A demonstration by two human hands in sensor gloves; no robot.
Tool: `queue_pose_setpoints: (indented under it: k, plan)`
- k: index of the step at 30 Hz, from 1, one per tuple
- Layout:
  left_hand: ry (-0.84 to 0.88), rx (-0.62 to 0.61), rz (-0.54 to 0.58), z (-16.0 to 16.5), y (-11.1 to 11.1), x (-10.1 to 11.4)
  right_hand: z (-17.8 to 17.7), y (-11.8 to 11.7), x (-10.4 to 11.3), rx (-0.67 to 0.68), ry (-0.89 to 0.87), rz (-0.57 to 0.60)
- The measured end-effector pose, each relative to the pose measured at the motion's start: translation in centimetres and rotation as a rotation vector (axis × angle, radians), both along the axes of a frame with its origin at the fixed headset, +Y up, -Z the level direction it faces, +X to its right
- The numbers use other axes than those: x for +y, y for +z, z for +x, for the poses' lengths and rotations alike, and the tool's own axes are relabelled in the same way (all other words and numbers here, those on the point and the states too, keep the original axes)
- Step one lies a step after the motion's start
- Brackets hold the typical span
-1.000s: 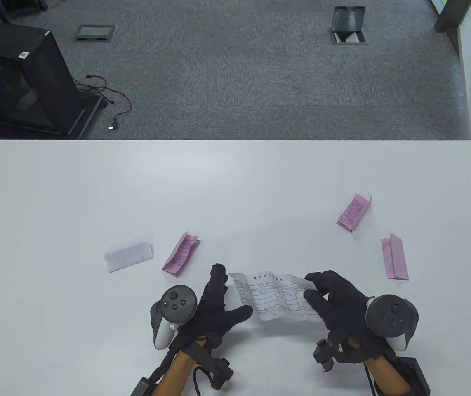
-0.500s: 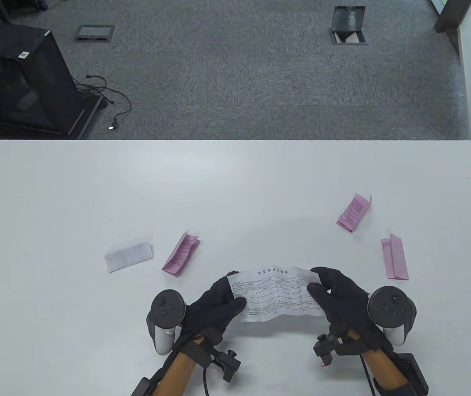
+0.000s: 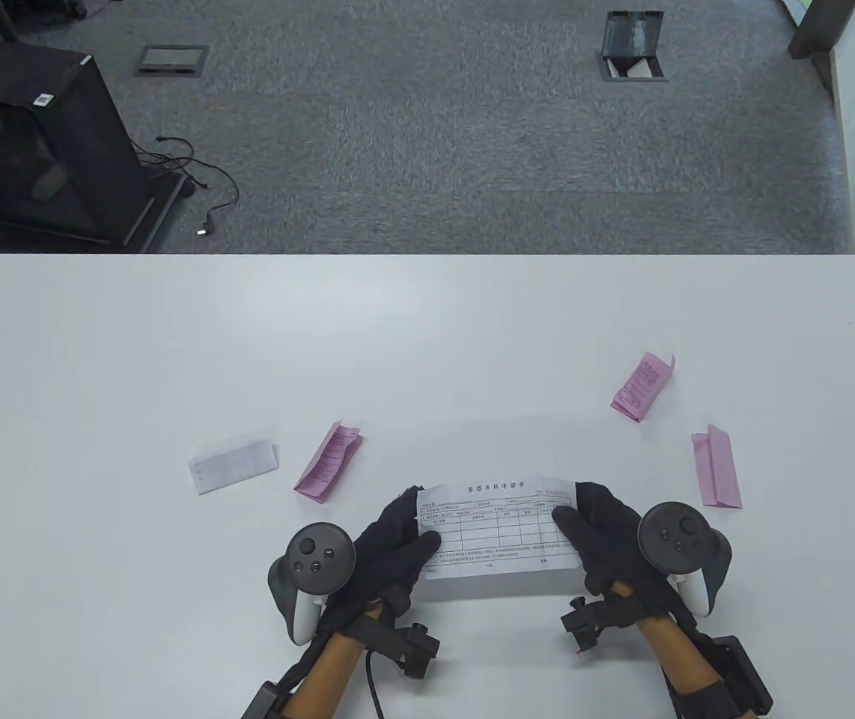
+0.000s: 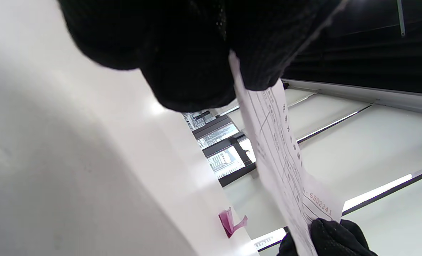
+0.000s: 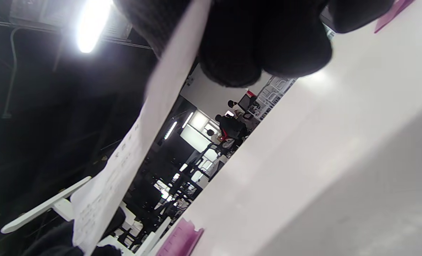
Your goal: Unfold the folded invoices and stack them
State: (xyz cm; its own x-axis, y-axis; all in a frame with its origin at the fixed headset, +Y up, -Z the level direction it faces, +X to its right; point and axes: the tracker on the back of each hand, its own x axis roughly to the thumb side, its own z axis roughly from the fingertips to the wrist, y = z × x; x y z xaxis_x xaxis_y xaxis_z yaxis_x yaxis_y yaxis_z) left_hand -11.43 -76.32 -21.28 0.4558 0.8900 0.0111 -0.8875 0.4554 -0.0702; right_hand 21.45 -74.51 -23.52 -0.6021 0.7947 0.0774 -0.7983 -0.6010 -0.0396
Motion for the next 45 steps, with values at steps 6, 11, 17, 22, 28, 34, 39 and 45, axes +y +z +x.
queue_pose_setpoints:
  k: [6, 11, 17, 22, 28, 34, 39, 45]
  plan:
    - [-0.163, 0.047, -0.053, 0.9, -2.5, 1.0, -0.2, -2.3, 0.1, -0.076, 0.149, -0.067]
    - [-0.337, 0.086, -0.094, 2.2, -6.0, 2.5, -0.7, -6.1, 1.3, -0.135, 0.253, -0.161]
    - [-0.451, 0.110, -0.200, 3.3, -10.4, 1.1, -2.3, -10.4, 0.5, -0.188, 0.521, -0.231]
    - [-0.551, 0.097, -0.254, 4.2, -12.5, -1.2, -3.2, -12.2, -1.6, -0.240, 0.660, -0.293]
    - [-0.670, 0.104, -0.284, 5.0, -13.5, -1.8, -3.6, -13.0, -2.9, -0.260, 0.760, -0.317]
    - [-0.867, 0.116, -0.311, 5.5, -13.6, -1.5, -3.6, -12.9, -2.9, -0.286, 0.790, -0.341]
    - [-0.948, 0.129, -0.297, 5.1, -13.1, -1.3, -3.0, -12.5, -2.9, -0.307, 0.813, -0.345]
    - [-0.936, 0.126, -0.313, 4.8, -13.0, -1.3, -2.7, -12.6, -2.9, -0.313, 0.787, -0.366]
